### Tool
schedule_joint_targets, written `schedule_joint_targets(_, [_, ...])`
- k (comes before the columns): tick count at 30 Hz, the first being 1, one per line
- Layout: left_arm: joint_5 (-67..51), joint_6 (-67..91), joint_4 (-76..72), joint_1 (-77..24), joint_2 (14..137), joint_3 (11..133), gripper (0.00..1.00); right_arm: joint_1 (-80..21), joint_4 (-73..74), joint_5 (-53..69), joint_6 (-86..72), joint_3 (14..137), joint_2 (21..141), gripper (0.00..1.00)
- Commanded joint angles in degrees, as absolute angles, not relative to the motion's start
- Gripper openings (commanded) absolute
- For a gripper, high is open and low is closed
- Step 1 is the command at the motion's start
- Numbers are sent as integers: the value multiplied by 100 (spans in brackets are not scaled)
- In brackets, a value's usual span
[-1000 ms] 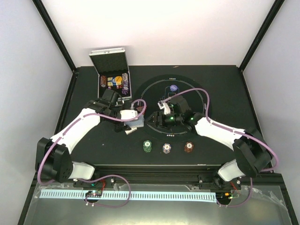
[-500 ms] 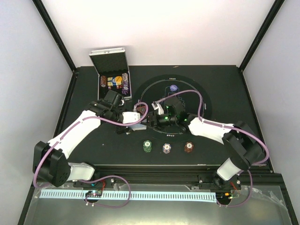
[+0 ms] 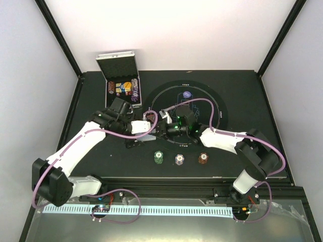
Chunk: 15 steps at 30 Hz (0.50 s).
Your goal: Distribute texas hold em gaming equipment
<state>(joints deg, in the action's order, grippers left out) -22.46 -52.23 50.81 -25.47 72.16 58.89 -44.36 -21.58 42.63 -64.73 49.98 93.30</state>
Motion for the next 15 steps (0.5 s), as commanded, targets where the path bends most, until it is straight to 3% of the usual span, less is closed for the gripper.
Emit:
schedule_joint_targets(1, [-3008, -5021, 4912, -2628, 6821, 6045, 99, -4498, -2612, 4351, -6605, 4820, 9321, 1])
schedule_joint_targets(7, [-3635, -5173, 4897, -2628, 6725, 5915, 99, -4502, -2936, 4423, -6832, 4740, 9248, 1])
schedule_joint_targets(15, [-3399, -5380, 4971, -2628, 6877, 5810, 99, -4546, -2938, 4420, -6927, 4773, 9181, 1])
